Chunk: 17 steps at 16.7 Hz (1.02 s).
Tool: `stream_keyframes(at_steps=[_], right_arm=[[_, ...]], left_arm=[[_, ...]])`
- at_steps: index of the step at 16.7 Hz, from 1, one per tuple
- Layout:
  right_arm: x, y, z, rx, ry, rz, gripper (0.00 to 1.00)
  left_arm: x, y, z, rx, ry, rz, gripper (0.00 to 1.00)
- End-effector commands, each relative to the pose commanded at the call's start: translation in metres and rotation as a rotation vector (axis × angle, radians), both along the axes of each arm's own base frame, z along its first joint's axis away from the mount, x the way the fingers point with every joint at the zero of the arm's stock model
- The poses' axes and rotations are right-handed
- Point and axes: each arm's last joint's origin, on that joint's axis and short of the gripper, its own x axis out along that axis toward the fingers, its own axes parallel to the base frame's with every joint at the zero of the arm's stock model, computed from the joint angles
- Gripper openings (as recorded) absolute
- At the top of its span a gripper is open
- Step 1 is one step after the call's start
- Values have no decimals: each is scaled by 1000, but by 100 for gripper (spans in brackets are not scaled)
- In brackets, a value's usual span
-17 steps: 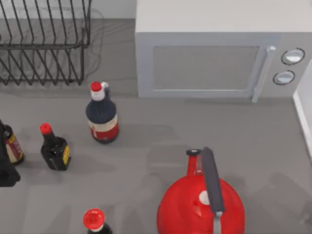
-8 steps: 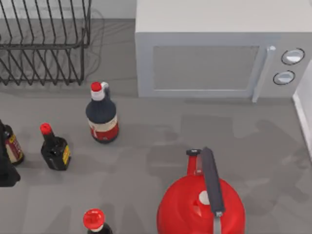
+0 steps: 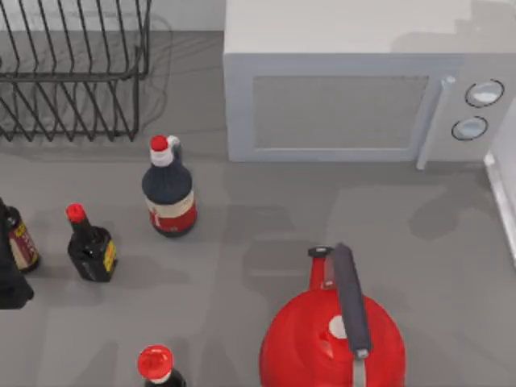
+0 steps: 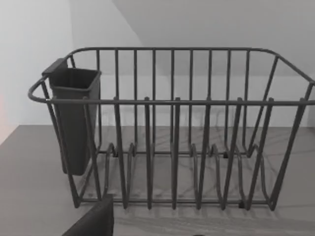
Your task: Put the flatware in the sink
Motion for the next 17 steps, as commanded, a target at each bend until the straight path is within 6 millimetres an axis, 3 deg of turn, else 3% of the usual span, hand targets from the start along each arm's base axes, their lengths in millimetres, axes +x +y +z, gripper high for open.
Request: stream_keyframes(at_steps=[6,17], right_arm=[[32,-11,-25,-1,-45,11,0],[38,-10,-31,-2,-72,20,0]], left_arm=[[0,0,0,0,0,0,100],[0,0,0,0,0,0,100]])
